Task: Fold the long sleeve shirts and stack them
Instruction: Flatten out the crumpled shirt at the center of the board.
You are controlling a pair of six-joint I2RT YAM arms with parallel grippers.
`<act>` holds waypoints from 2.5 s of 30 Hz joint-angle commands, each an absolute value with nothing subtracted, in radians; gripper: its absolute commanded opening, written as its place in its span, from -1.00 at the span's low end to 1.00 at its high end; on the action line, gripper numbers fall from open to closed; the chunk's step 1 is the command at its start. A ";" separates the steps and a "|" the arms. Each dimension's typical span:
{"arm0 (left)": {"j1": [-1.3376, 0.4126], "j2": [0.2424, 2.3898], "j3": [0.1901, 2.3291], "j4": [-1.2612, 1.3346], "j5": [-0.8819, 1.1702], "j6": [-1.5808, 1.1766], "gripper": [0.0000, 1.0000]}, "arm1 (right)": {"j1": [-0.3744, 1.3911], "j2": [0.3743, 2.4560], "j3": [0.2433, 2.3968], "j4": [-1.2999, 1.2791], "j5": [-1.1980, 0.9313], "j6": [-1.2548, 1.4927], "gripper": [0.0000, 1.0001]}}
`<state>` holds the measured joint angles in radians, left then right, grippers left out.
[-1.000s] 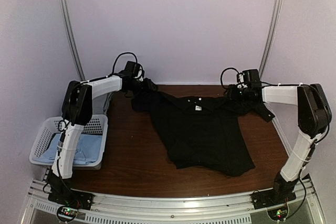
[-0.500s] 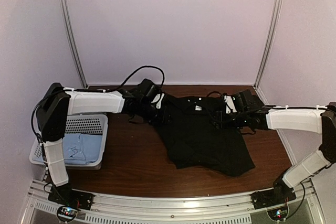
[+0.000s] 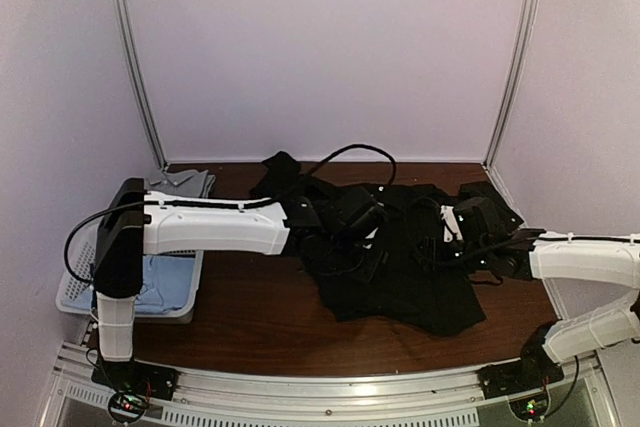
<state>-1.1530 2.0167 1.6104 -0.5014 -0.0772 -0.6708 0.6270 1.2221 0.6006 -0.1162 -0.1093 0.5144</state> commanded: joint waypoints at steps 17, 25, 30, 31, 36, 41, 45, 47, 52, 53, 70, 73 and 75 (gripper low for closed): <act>-1.220 2.204 1.800 -0.689 -0.234 -0.670 0.13 | 0.651 1.072 0.469 -0.104 -0.042 0.613 0.16; -1.224 2.226 1.807 -0.690 -0.259 -0.668 0.11 | 0.666 1.108 0.453 -0.073 -0.037 0.629 0.16; -1.224 2.226 1.804 -0.699 -0.299 -0.685 -0.18 | 0.681 1.121 0.453 -0.065 -0.034 0.633 0.16; -1.223 2.222 1.803 -0.703 -0.308 -0.690 -0.29 | 0.683 1.121 0.453 -0.064 -0.032 0.634 0.16; -1.223 2.155 1.755 -0.706 -0.349 -0.718 -0.94 | 0.692 1.132 0.452 -0.061 -0.036 0.634 0.16; -1.224 2.021 1.646 -0.715 -0.355 -0.775 -1.00 | 0.702 1.175 0.472 -0.071 -0.043 0.610 0.16; -1.222 1.869 1.495 -0.732 -0.343 -0.834 -1.00 | 0.702 1.221 0.502 -0.093 -0.040 0.580 0.16; -1.222 1.787 1.420 -0.749 -0.328 -0.866 -1.00 | 0.702 1.248 0.520 -0.107 -0.035 0.570 0.16; -1.221 1.641 1.261 -0.774 -0.265 -0.936 -1.00 | 0.701 1.325 0.562 -0.151 -0.018 0.544 0.17; -1.220 1.617 1.238 -0.784 -0.258 -0.949 -1.00 | 0.700 1.335 0.570 -0.162 -0.012 0.537 0.17; -1.183 1.443 0.928 -0.733 -0.043 -1.008 -0.62 | 0.706 1.368 0.529 -0.208 -0.083 0.525 0.18; -1.180 1.447 0.950 -0.762 -0.060 -1.001 -0.23 | 0.718 1.351 0.500 -0.217 -0.098 0.535 0.18; -1.166 1.438 0.976 -0.782 -0.068 -0.989 0.02 | 0.727 1.332 0.478 -0.226 -0.106 0.541 0.18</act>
